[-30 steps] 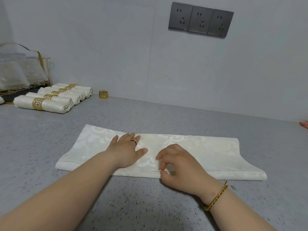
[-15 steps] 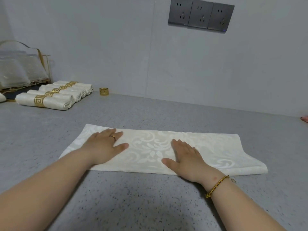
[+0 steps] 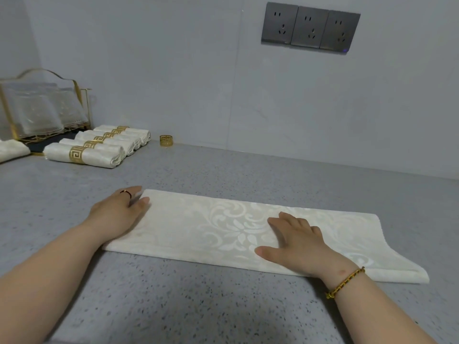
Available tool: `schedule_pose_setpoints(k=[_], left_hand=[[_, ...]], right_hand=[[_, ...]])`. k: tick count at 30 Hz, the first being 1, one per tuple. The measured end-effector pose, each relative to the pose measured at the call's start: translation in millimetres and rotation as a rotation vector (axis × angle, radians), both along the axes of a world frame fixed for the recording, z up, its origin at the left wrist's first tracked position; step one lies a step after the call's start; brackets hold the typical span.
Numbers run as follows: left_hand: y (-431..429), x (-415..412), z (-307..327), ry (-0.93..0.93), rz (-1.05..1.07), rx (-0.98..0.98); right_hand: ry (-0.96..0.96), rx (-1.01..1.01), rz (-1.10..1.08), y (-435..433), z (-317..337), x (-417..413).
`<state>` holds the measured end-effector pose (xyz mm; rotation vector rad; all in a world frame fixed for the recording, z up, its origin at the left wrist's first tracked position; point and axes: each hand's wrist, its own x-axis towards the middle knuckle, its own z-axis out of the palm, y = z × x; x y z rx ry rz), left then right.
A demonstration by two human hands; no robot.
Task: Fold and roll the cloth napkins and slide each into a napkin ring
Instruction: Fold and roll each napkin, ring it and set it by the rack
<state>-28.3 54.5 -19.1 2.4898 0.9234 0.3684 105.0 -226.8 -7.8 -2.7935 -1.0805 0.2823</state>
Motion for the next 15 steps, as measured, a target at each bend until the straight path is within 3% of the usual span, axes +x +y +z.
schedule_pose_setpoints(k=[3, 9, 12, 15], left_hand=[[2, 13, 14, 0.015, -0.052, 0.039], [7, 38, 30, 0.393, -0.089, 0.100], [3, 41, 28, 0.338, -0.085, 0.063], [-2, 34, 28, 0.101, -0.085, -0.130]], right_hand=[[0.018, 0.016, 0.007, -3, 1, -1], [0.044, 0.046, 0.011, -6, 2, 2], [0.051, 0.053, 0.014, -8, 2, 5], [0.055, 0.063, 0.014, -9, 1, 6]])
